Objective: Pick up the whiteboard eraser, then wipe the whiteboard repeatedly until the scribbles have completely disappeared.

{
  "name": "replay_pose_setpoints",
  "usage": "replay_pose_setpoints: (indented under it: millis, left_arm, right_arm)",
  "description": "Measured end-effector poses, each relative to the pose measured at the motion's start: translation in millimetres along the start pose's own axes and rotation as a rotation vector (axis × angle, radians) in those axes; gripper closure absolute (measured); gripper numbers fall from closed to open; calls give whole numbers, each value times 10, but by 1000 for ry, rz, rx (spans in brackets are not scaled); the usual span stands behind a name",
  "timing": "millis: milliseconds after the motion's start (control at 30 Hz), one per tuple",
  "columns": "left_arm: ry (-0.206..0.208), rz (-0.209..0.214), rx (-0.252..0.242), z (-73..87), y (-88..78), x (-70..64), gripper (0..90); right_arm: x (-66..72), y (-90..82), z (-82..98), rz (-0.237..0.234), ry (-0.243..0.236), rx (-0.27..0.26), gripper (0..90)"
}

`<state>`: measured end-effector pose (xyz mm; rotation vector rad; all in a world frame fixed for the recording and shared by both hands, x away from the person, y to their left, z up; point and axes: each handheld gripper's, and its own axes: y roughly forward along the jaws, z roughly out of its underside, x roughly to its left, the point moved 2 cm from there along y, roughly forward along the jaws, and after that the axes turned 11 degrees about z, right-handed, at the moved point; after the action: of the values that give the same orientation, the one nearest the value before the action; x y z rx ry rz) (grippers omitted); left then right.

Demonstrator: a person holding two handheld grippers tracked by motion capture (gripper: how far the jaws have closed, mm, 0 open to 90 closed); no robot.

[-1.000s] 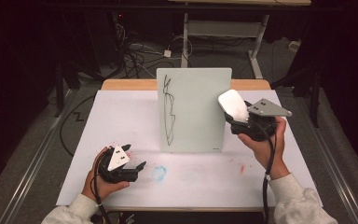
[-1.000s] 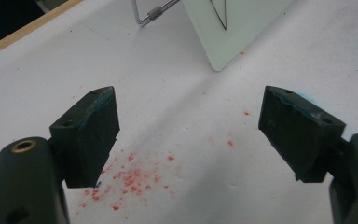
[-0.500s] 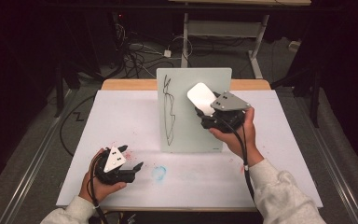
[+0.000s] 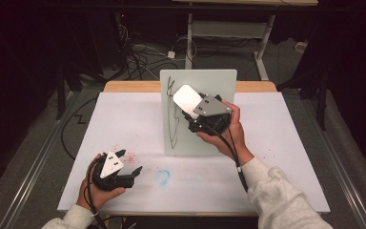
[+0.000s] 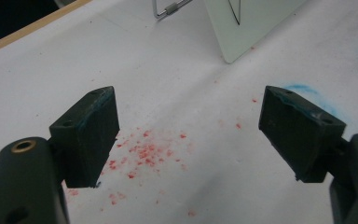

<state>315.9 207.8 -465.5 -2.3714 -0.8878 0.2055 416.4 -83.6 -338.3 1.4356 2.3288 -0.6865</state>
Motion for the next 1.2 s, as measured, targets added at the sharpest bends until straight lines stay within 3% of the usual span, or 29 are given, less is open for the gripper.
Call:
replay_pose_setpoints:
  millis: [1200]
  left_arm:
    - [1,20,2,52,-53,-10,196]
  right_arm:
    - [82,63,-117,38,-53,-23,309]
